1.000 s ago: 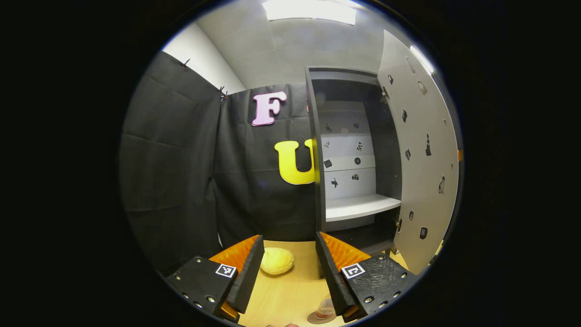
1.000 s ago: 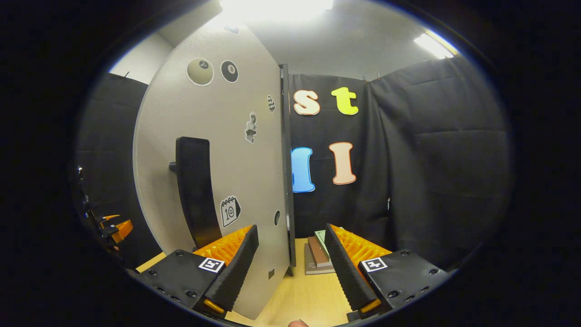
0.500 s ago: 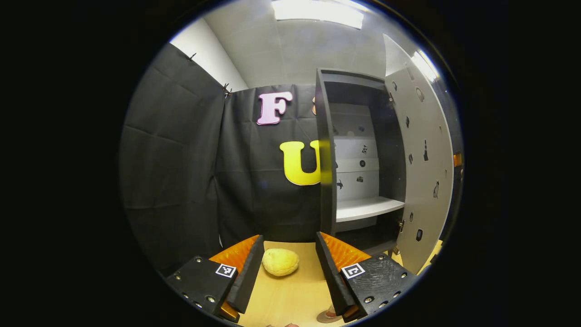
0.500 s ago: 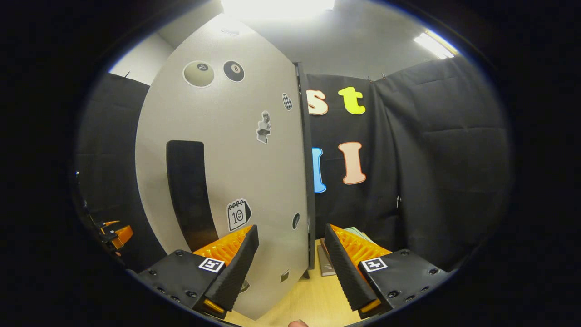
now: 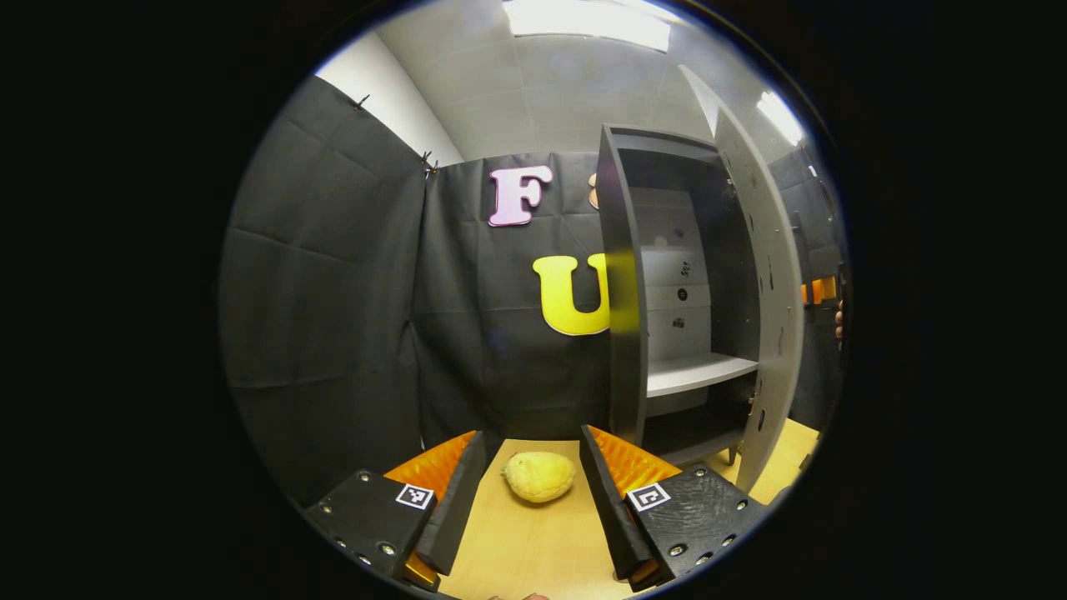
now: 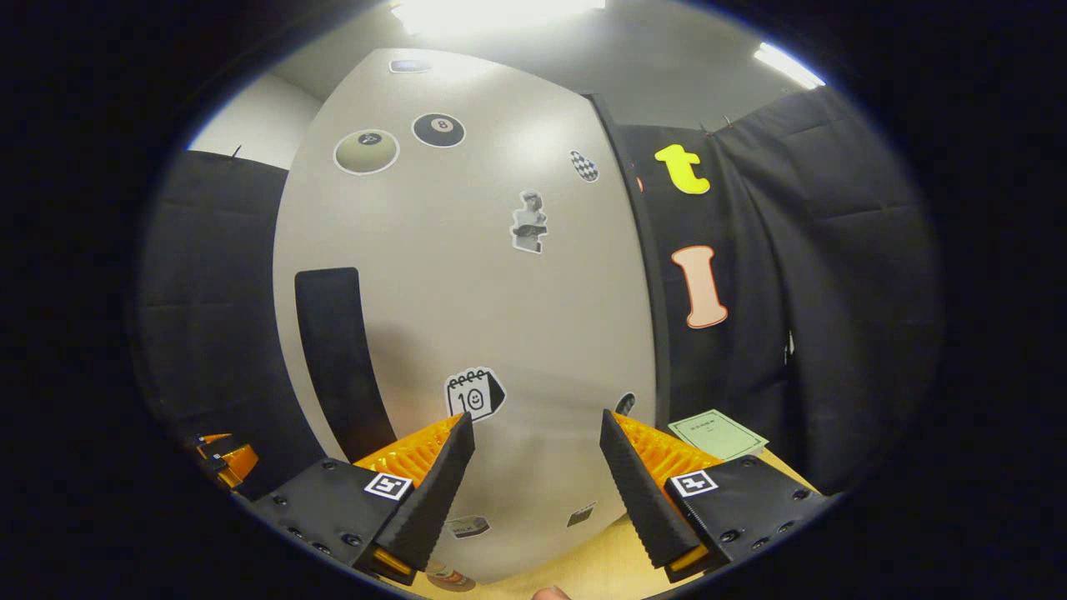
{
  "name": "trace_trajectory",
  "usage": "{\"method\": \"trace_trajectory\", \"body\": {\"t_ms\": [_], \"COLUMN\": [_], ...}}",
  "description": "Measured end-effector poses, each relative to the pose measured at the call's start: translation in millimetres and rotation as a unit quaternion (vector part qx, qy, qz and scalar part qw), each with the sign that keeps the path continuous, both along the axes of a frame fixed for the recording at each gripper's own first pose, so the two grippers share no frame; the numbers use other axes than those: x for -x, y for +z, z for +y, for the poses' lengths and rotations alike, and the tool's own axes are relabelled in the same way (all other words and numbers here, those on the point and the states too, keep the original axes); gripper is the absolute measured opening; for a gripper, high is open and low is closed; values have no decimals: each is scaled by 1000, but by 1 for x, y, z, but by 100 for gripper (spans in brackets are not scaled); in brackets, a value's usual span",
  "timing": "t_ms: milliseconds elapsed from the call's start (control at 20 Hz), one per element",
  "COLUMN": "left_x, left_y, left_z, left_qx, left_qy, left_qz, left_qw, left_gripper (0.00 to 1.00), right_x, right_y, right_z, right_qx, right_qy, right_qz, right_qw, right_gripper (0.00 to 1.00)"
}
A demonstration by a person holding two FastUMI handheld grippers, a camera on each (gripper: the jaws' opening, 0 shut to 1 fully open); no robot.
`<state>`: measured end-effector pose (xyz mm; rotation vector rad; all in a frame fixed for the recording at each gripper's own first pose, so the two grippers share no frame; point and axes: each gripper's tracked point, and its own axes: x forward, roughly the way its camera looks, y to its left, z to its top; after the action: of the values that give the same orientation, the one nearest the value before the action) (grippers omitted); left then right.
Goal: Open the cabinet door with the right hand, grasp the bottle in the cabinet with the left hand and place it on the coaster, then close the cabinet door with the right hand.
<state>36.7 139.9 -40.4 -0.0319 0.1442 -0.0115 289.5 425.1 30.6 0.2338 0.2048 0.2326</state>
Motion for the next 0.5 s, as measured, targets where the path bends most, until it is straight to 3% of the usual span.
{"method": "trace_trajectory", "body": {"t_ms": [350,500], "left_x": [16,20], "left_y": [-3,-3], "left_z": [30,36], "left_qx": [0,4], "left_qy": [21,23], "left_qz": [5,5], "left_qw": [1000,1000], "left_gripper": [66,66], "right_x": [-31,-34], "right_y": [-2,-6], "right_z": [65,65], "right_qx": [36,51], "right_qy": [29,25], "right_qz": [-19,-26], "right_qw": [999,998], "right_gripper": [97,96]}}
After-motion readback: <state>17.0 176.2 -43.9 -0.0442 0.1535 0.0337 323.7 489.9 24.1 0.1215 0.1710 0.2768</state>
